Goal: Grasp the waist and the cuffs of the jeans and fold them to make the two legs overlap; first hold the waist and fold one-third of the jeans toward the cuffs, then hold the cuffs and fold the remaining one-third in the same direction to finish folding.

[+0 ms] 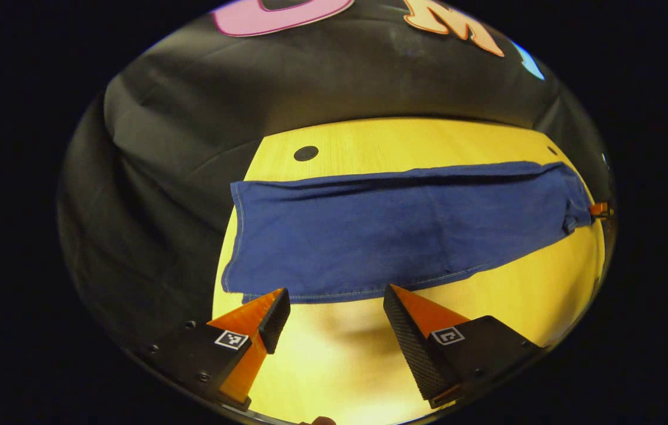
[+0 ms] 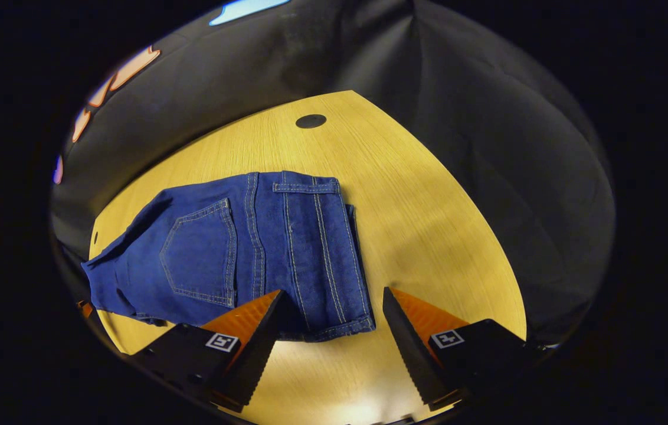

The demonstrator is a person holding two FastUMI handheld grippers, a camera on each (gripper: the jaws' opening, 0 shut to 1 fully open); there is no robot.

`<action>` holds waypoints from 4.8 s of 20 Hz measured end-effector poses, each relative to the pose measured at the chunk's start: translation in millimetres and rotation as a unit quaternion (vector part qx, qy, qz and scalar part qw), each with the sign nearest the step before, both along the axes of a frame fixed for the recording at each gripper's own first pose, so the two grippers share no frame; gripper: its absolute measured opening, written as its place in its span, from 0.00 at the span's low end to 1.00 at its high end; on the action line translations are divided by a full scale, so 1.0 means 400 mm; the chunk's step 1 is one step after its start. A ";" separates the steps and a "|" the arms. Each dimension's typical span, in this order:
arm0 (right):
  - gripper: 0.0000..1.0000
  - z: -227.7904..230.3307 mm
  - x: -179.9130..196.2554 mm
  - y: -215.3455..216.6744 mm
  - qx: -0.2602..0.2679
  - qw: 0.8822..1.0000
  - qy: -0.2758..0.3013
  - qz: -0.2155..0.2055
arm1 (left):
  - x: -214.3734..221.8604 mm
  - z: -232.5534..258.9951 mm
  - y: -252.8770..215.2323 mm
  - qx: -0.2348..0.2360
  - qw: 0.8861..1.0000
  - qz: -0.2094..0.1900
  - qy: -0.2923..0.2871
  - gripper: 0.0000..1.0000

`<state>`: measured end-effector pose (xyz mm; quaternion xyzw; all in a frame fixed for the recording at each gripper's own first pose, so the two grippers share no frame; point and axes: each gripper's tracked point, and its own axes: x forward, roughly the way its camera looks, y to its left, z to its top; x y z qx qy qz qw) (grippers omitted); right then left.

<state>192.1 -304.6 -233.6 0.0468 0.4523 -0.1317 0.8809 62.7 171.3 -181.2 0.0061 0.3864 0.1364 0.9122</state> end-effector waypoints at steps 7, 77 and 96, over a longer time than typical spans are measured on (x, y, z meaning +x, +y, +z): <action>1.00 -0.011 -0.004 -0.001 0.019 1.000 -0.023 0.005 | 0.007 0.043 -0.012 -0.011 0.997 0.048 -0.064 0.96; 0.20 -0.048 0.079 1.538 0.103 0.940 -0.111 0.306 | -0.013 -0.052 0.149 -0.131 0.978 -0.005 -0.164 0.96; 0.98 0.154 -0.099 1.204 0.114 0.954 -0.140 0.238 | 0.087 -0.186 0.433 -0.122 0.990 -0.056 0.048 0.96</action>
